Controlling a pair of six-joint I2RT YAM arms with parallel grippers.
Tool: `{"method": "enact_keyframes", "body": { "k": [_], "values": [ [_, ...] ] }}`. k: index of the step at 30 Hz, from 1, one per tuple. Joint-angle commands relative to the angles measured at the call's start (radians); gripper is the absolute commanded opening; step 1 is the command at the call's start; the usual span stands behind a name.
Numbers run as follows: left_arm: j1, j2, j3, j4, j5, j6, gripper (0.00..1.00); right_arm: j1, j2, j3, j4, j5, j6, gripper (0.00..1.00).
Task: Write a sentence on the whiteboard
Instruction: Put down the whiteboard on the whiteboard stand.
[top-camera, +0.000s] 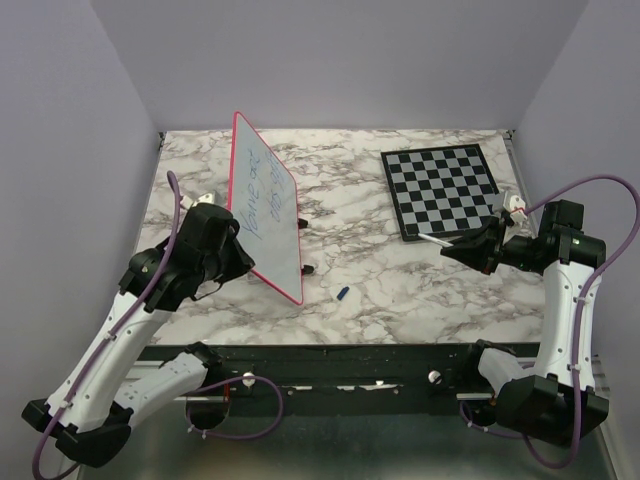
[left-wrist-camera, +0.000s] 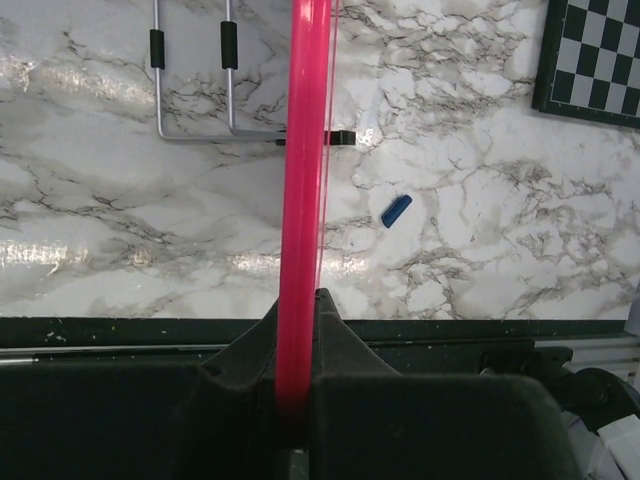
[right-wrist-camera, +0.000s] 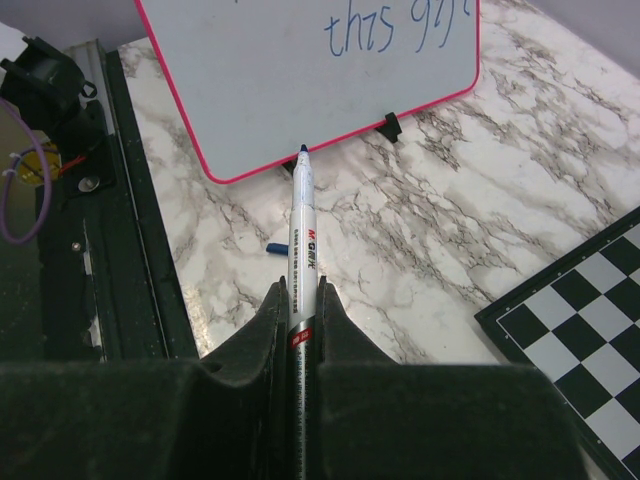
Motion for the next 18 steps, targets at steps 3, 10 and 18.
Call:
{"method": "enact_keyframes", "body": {
  "k": [3,10,18],
  "values": [
    [0.001,-0.014,-0.093,-0.133,0.113,-0.011,0.0,0.005,-0.005,0.015,-0.188,-0.008,-0.025,0.01],
    [0.001,-0.087,-0.225,-0.098,0.138,-0.068,0.0,0.005,-0.003,0.015,-0.187,-0.01,-0.025,0.0],
    [0.001,-0.101,-0.224,-0.142,0.092,-0.074,0.08,0.005,-0.011,0.015,-0.188,-0.01,-0.025,0.01]
  ]
}}
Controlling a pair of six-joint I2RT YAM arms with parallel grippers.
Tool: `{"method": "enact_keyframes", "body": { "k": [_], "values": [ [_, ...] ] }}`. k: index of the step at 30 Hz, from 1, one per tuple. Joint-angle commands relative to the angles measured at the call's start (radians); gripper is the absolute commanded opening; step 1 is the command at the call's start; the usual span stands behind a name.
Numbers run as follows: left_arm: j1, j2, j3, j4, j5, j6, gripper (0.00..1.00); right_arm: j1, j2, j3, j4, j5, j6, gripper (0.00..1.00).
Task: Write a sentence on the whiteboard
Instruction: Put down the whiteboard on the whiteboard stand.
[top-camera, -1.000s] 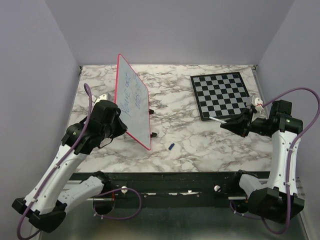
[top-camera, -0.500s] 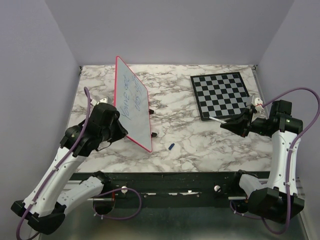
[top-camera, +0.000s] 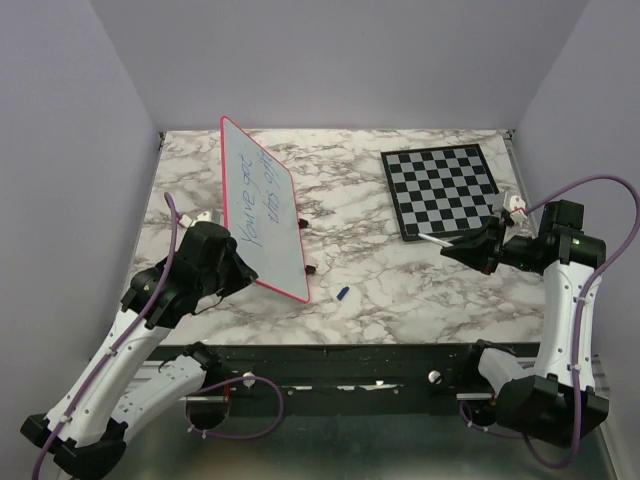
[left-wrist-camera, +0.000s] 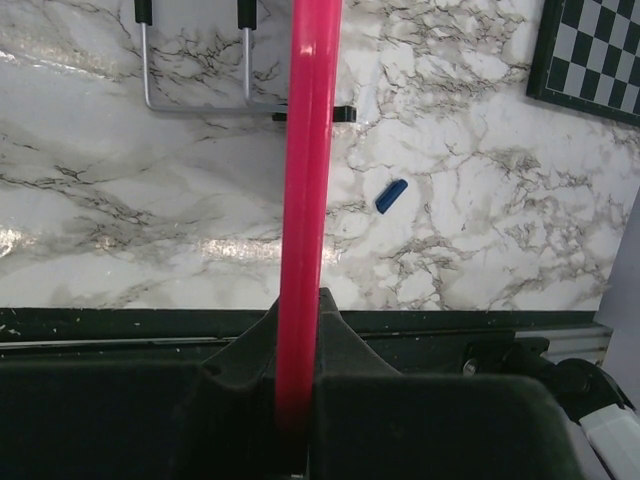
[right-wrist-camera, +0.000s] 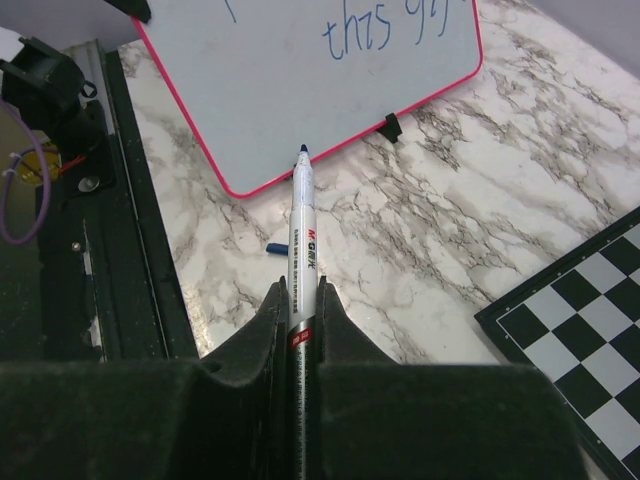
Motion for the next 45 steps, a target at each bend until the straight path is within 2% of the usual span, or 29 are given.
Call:
{"method": "enact_keyframes", "body": {
  "k": [1,3,6,8,17,20,29,31,35,42,45],
  "values": [
    [-0.002,0.016,-0.046,-0.205,0.032,-0.005,0.09,0.005,-0.011,0.014,-0.188,-0.01,-0.023,0.0],
    [-0.002,0.008,-0.046,-0.212,0.02,-0.012,0.17,0.005,-0.012,0.014,-0.188,-0.01,-0.023,0.01],
    [-0.002,0.0,-0.046,-0.223,0.02,-0.016,0.19,0.005,-0.014,0.014,-0.188,-0.01,-0.023,0.0],
    [-0.002,-0.004,-0.04,-0.234,0.014,-0.023,0.23,0.005,-0.014,0.014,-0.187,-0.01,-0.023,0.0],
    [-0.002,-0.029,-0.044,-0.261,-0.016,-0.029,0.3,0.005,-0.017,0.012,-0.188,-0.01,-0.026,0.0],
    [-0.002,-0.029,-0.047,-0.261,-0.02,-0.032,0.38,0.005,-0.02,0.009,-0.187,-0.008,-0.026,0.01],
    [-0.002,-0.044,-0.021,-0.286,-0.063,-0.046,0.44,0.005,-0.017,0.009,-0.187,-0.01,-0.026,0.01],
    [-0.002,-0.049,-0.017,-0.293,-0.075,-0.052,0.49,0.005,-0.017,0.009,-0.188,-0.01,-0.025,0.01],
    [-0.002,-0.055,-0.004,-0.306,-0.097,-0.059,0.5,0.005,-0.019,0.009,-0.187,-0.008,-0.026,0.0],
    [-0.002,-0.066,0.009,-0.315,-0.123,-0.074,0.64,0.005,-0.02,0.008,-0.188,-0.008,-0.026,0.01],
    [-0.002,-0.075,0.009,-0.315,-0.126,-0.078,0.64,0.005,-0.019,0.008,-0.188,-0.008,-0.026,0.0]
  ]
}}
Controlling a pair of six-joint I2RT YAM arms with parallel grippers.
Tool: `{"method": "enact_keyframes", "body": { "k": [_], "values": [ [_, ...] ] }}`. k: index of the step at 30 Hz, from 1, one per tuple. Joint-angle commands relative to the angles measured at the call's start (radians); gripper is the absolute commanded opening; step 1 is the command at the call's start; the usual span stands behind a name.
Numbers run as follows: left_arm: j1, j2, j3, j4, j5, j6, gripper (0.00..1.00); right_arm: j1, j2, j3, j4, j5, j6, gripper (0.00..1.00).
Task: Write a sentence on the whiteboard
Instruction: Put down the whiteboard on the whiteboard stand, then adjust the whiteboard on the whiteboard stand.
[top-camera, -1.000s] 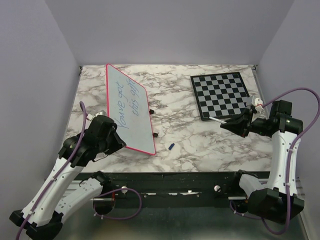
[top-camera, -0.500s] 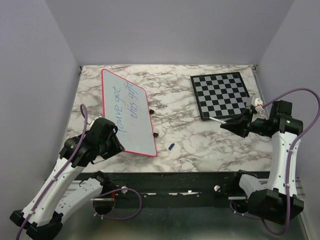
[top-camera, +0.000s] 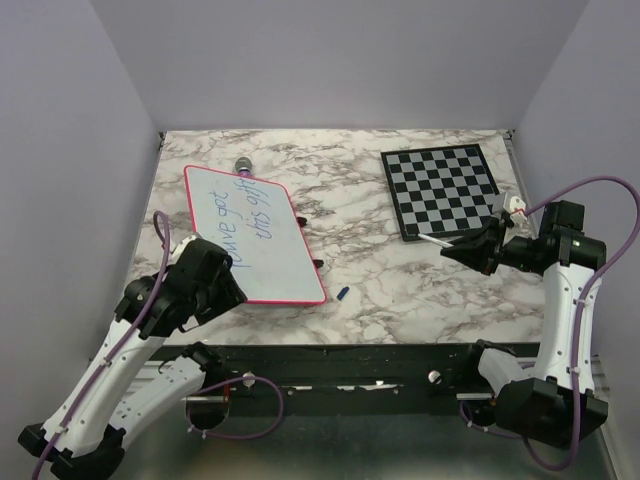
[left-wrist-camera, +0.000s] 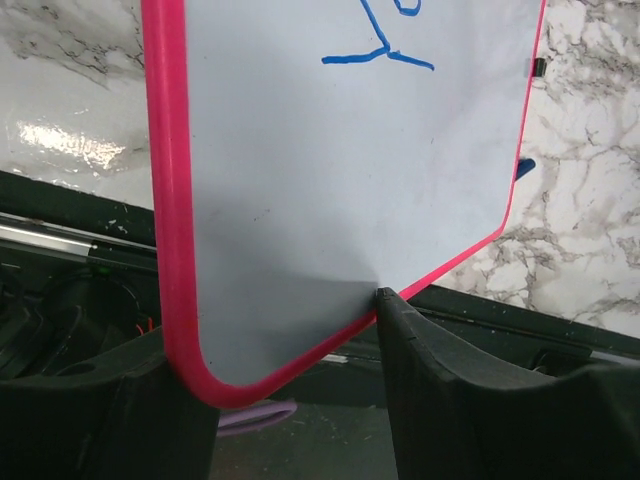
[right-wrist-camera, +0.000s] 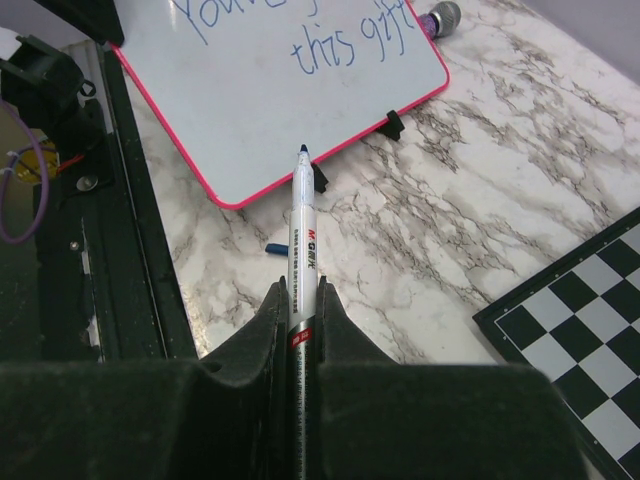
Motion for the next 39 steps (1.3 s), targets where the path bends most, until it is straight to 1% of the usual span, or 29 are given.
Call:
{"method": "enact_keyframes", "body": {
  "k": [1,3,8,11,18,26,29,30,32,33,34,35,39],
  "values": [
    [-0.003,-0.02,0.032,-0.062,-0.042,0.0,0.64,0.005,-0.008,0.008,-0.187,-0.008,-0.026,0.01],
    [-0.001,-0.026,0.026,-0.063,-0.039,-0.004,0.66,0.005,-0.008,0.008,-0.188,-0.008,-0.027,0.01],
    [-0.003,-0.04,0.004,-0.066,-0.034,-0.01,0.66,0.005,-0.01,0.008,-0.188,-0.008,-0.026,0.01],
    [-0.003,-0.049,-0.003,-0.066,-0.028,-0.013,0.7,0.005,-0.008,0.008,-0.188,-0.008,-0.026,0.01],
    [-0.003,-0.057,-0.017,-0.071,-0.029,-0.007,0.68,0.005,-0.01,0.008,-0.188,-0.008,-0.027,0.01],
    [-0.003,-0.072,-0.028,-0.077,-0.037,-0.013,0.7,0.005,-0.01,0.008,-0.187,-0.008,-0.027,0.01],
    [-0.003,-0.078,-0.008,-0.08,-0.04,-0.018,0.76,0.005,-0.008,0.008,-0.187,-0.008,-0.027,0.01],
    [-0.003,-0.078,0.001,-0.082,-0.042,-0.018,0.82,0.005,-0.007,0.008,-0.187,-0.008,-0.027,0.01],
    [-0.003,-0.078,0.038,-0.079,-0.042,-0.015,0.87,0.005,-0.007,0.008,-0.187,-0.008,-0.029,0.01],
    [-0.003,-0.08,0.05,-0.076,-0.039,-0.013,0.94,0.005,-0.007,0.008,-0.188,-0.008,-0.029,0.01],
    [-0.003,-0.08,0.062,-0.074,-0.037,-0.007,0.97,0.005,-0.007,0.008,-0.187,-0.008,-0.029,0.01],
    [-0.003,-0.075,0.087,-0.072,-0.031,-0.006,0.99,0.005,-0.008,0.006,-0.188,-0.008,-0.029,0.01],
    [-0.003,-0.067,0.132,-0.046,-0.017,-0.003,0.99,0.005,-0.007,0.006,-0.188,-0.008,-0.029,0.0]
  ]
}}
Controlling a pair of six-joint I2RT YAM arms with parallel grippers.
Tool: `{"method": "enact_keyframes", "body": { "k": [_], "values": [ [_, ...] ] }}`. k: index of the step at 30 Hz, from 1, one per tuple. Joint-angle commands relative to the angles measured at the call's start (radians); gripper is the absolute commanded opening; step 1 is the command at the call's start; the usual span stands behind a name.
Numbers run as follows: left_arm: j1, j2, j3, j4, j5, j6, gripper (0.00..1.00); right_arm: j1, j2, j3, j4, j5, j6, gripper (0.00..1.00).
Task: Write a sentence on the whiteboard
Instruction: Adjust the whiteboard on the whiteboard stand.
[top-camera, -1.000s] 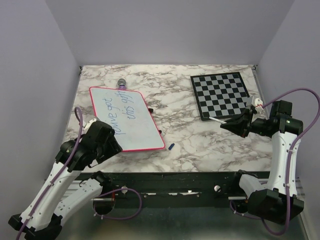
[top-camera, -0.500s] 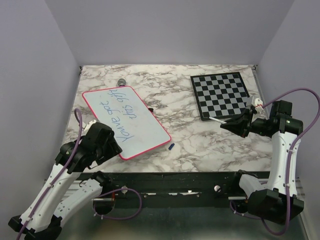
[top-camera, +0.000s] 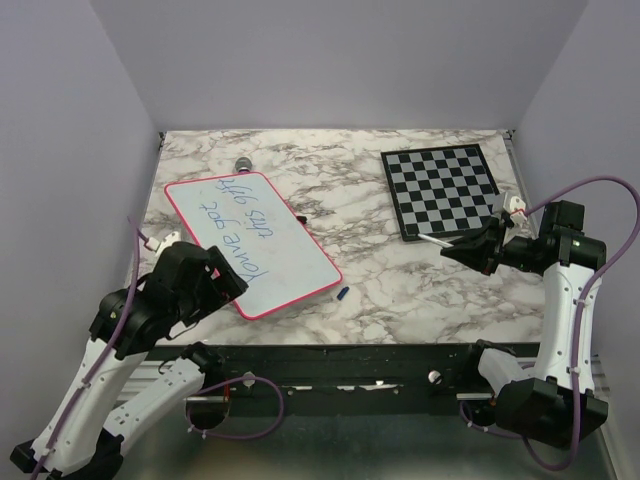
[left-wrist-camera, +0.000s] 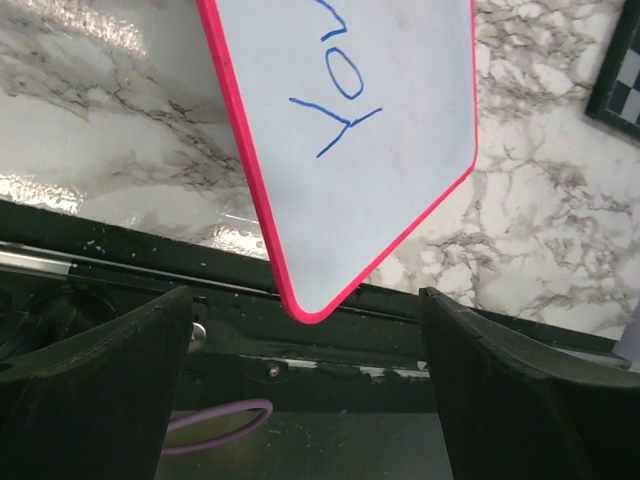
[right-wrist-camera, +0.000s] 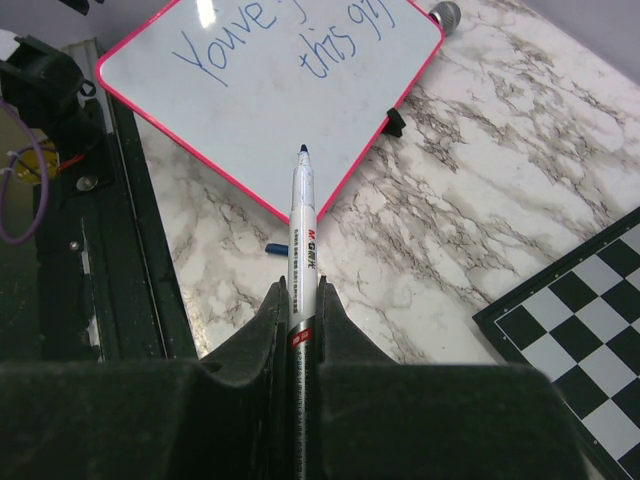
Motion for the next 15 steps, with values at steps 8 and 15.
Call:
{"method": "enact_keyframes", "body": {
  "k": [8,15],
  "values": [
    [-0.003,-0.012,0.009,0.119,-0.077,0.009,0.99,0.005,-0.011,0.003,-0.188,-0.004,-0.03,0.0],
    [0.072,0.036,-0.014,0.346,-0.097,0.161,0.99,0.005,-0.019,0.0,-0.188,-0.004,-0.032,0.01]
  ]
}}
